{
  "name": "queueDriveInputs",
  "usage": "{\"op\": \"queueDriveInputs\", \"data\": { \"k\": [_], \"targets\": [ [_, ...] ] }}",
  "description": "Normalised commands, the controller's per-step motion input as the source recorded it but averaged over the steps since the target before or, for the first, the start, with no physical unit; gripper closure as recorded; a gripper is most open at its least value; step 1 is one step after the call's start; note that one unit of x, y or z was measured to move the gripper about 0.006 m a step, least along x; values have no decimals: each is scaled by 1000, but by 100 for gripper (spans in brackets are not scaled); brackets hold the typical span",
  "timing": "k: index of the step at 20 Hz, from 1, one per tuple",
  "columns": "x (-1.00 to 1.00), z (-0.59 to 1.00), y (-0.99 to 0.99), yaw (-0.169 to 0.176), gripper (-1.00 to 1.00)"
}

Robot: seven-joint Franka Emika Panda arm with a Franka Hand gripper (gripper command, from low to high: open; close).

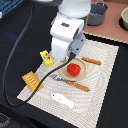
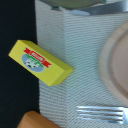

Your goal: Interact with the objects in diverse but meaningful ways.

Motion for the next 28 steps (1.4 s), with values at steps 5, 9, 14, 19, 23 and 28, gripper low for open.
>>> {"op": "queueDriveInputs", "data": {
  "k": [5,9,14,19,23,28],
  "targets": [
    [-956,-98,34,-1,-100],
    [-979,-178,0,-25,-100],
    [-903,-230,-55,-88,-100],
    [-868,-291,-178,-118,-100],
    [-824,-306,-264,-130,-100],
    [-775,-294,-321,-130,-100]
  ]
}}
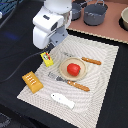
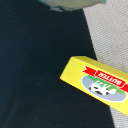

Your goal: Interact with the objects in diverse but meaningful ways.

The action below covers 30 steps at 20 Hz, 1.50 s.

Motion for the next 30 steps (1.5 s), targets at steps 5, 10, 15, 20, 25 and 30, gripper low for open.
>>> {"op": "queueDriveInputs", "data": {
  "k": [5,10,15,20,25,30],
  "targets": [
    [-560,-326,-248,-107,-100],
    [-327,-479,-97,-73,-100],
    [-289,-523,-39,-52,-100],
    [-261,-518,-1,-52,-100],
    [-253,-483,0,-52,100],
    [-208,-332,0,-46,100]
  ]
}}
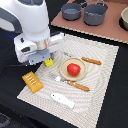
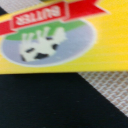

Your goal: Interact with the objects in diverse but meaningful ways.

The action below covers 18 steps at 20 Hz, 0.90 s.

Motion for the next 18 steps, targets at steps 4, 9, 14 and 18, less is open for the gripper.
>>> {"op": "queueDriveInputs", "data": {
  "k": [4,9,14,18],
  "targets": [
    [-54,7,0,-32,100],
    [11,140,34,-22,100],
    [445,670,563,31,100],
    [551,831,767,99,100]
  ]
}}
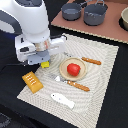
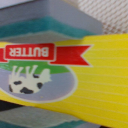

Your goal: Interact with the objects in diverse but meaningful ways.

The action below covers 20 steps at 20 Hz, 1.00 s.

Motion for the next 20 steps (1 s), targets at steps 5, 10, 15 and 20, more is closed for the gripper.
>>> {"op": "queueDriveInputs", "data": {
  "k": [5,10,15,20],
  "targets": [
    [554,782,767,88,100],
    [560,453,721,85,100],
    [457,23,349,67,100],
    [267,-276,243,65,100]
  ]
}}
